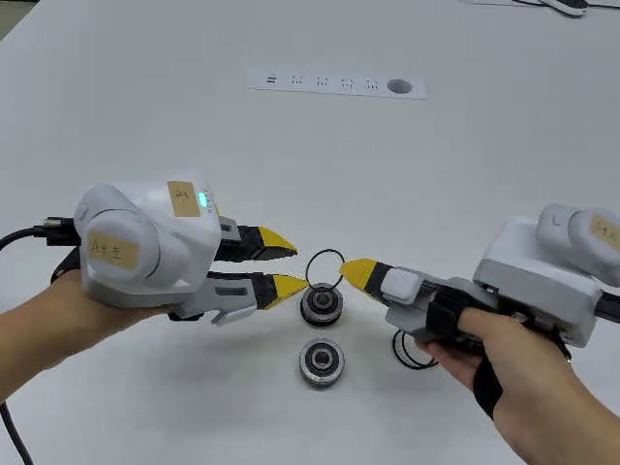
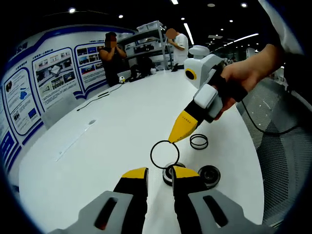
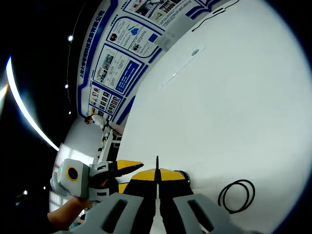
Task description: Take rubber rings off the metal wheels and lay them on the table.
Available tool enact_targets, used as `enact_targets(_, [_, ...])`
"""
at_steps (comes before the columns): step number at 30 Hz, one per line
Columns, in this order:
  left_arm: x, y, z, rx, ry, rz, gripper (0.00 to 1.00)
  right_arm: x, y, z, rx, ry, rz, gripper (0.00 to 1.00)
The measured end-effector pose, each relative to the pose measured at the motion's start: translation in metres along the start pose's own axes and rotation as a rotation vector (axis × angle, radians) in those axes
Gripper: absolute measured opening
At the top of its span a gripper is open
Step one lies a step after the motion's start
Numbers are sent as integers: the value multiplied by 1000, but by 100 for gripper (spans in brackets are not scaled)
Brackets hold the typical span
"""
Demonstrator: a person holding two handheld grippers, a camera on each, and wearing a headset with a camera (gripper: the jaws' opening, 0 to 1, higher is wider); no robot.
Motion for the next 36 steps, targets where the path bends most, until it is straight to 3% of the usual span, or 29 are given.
enact_targets(4, [-1,2,-5,4,7,-10,19,-16,15,-5,28,31,31,2])
enact_targets(7, [-1,0,-5,6,-11,-26,20,-27,27,-4,42,44,59,2])
enact_targets(19, [-8,8,-9,-6,-20,-33,15,-52,65,14,92,53,159,2])
enact_targets(28, [-14,12,-8,-10,-31,-40,15,-60,79,19,72,50,218,2])
enact_targets(32, [-15,15,-9,-8,-29,-35,14,-63,87,20,12,42,277,2])
enact_targets(36, [-16,16,-9,-3,-33,-32,14,-64,87,19,-27,51,300,2])
Point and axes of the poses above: the centre of the closed fingertips' face, and the gripper's own axes: x roughly forward along the fingers, y roughly to its right, z roughly out of its underside, the point moved 1 cm from there along -x, roughly backward along the fingers, and after that the axes turned 4 degrees about x, right-handed, at the moved point
